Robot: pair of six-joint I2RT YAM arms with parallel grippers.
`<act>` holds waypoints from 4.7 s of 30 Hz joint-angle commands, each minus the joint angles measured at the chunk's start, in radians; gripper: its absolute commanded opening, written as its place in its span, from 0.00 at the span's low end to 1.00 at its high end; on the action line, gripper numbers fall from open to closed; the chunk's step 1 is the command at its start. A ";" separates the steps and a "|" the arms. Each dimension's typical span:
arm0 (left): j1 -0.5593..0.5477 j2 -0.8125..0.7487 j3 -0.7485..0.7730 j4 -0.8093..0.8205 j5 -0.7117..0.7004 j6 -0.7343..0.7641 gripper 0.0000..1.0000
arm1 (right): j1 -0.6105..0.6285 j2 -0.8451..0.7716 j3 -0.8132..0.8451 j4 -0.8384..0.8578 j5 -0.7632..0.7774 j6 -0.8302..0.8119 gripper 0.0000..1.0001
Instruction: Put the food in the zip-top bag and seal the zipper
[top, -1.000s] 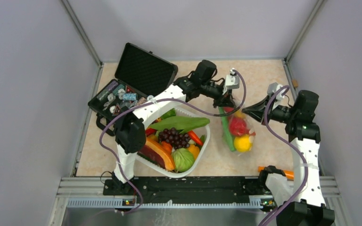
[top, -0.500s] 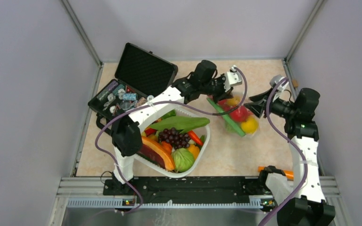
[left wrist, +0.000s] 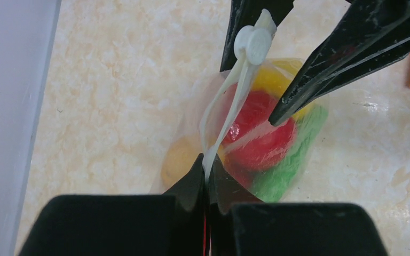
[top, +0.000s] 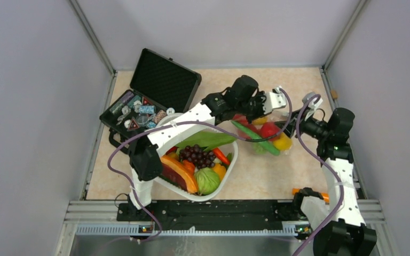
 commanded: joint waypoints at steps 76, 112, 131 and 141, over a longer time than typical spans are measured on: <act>0.457 -0.083 -0.274 -0.050 0.556 -0.361 0.83 | 0.009 0.018 0.066 -0.003 -0.179 -0.179 0.00; 0.455 -0.115 -0.045 -0.050 0.513 -0.524 0.00 | 0.009 0.188 -0.225 0.848 0.038 0.357 0.00; 0.340 -0.239 -0.191 0.320 0.599 -0.299 0.99 | 0.009 0.032 -0.155 0.591 -0.091 0.142 0.00; 0.257 -0.060 -0.078 0.475 0.849 -0.250 0.98 | 0.009 0.046 -0.157 0.577 -0.125 0.122 0.00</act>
